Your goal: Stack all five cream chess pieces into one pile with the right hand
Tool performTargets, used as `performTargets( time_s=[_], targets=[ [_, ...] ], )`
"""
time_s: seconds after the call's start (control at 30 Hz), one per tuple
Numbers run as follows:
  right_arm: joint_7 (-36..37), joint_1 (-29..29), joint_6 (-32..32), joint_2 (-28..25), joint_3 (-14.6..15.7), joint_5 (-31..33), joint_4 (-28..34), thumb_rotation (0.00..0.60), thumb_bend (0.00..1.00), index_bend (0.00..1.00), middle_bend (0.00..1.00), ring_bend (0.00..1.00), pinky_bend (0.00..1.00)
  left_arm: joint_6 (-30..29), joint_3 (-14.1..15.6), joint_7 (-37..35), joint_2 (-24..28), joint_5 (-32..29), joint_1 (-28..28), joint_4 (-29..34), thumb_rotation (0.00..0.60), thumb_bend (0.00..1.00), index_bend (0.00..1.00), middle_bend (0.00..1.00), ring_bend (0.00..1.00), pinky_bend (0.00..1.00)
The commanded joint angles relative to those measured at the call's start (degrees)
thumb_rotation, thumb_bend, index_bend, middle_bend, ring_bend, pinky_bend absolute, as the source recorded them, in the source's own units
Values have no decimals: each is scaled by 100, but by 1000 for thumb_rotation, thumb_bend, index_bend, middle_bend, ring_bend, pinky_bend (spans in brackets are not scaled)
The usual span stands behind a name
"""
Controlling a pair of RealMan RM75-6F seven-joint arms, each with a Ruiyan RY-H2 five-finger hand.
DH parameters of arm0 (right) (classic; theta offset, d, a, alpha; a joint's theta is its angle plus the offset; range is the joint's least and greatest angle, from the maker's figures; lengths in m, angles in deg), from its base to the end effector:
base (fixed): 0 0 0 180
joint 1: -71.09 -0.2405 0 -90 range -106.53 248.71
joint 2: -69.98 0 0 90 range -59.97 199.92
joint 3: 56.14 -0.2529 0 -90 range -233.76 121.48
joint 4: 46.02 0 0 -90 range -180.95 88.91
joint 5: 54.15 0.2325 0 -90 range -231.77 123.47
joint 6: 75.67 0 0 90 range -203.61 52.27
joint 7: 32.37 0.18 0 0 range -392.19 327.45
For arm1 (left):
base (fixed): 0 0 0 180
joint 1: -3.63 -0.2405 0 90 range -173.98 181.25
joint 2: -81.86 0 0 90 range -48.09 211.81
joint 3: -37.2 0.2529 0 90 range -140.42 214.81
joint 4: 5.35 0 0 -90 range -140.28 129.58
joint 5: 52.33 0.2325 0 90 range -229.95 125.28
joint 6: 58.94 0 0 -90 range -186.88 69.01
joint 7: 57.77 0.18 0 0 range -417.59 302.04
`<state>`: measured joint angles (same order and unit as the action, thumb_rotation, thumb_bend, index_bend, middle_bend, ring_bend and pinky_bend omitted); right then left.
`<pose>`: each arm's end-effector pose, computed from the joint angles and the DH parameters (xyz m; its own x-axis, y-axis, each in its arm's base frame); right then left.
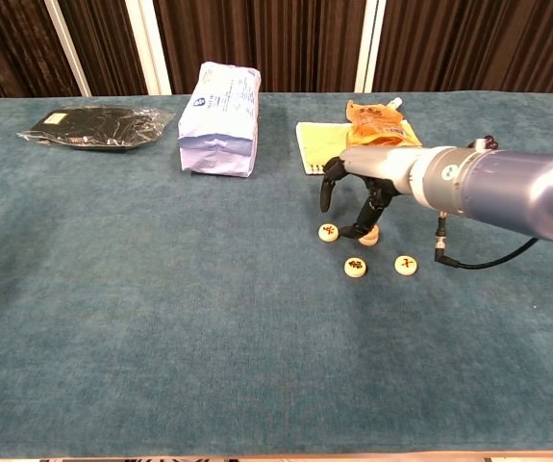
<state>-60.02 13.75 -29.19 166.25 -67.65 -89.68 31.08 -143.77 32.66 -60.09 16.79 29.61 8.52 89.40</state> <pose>-0.0991 -0.4121 -0.1074 0.4010 -0.4536 0.7959 -0.9131 -0.2676 0.3076 -0.3145 0.2243 0.1358 0.2947 -0.0201 0.9554 0.9546 0.0524 -0.2933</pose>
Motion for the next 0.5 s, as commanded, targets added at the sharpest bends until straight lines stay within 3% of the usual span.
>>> performTargets(
  time_s=[0.03, 0.5],
  targets=[
    [-113, -94, 25, 143, -12, 162, -145, 600, 406, 365, 0, 0, 0, -1, -5, -12, 4, -6, -1, 6, 600, 624, 133, 0, 0, 0],
    [-207, -124, 120, 420, 19, 190, -442, 600, 406, 403, 0, 0, 0, 26, -3, -41, 16, -17, 5, 16, 600, 624, 133, 1, 0, 0]
  ],
)
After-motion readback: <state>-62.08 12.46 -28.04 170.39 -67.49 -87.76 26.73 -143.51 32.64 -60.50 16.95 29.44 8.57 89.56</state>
